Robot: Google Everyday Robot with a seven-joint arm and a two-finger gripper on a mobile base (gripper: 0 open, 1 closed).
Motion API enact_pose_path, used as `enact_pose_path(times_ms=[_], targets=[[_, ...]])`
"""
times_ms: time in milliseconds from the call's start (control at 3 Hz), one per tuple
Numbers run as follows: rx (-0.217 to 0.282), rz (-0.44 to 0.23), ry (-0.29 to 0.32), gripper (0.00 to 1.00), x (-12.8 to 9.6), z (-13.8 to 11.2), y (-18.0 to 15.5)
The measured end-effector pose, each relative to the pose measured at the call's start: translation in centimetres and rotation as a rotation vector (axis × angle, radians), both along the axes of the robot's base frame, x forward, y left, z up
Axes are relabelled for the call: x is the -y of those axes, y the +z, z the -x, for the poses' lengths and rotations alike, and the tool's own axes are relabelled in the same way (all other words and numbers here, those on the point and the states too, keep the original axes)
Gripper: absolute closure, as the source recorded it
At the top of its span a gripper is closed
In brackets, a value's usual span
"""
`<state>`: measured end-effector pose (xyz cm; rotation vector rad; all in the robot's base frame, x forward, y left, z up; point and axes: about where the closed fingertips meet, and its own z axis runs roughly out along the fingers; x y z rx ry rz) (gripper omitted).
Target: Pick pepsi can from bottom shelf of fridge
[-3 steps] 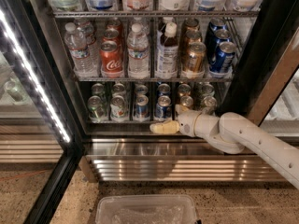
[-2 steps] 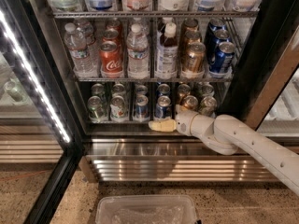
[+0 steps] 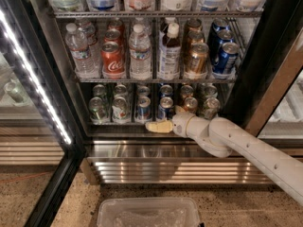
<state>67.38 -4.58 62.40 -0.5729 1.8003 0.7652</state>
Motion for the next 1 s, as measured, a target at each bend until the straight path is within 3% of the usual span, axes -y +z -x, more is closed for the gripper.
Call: enact_pose_path(times_ms=[667, 1000], targets=[[0.002, 0.0, -0.001, 0.34, -0.14, -0.06, -0.01], [0.002, 0.001, -0.001, 0.26, -0.2, -0.05, -0.06]])
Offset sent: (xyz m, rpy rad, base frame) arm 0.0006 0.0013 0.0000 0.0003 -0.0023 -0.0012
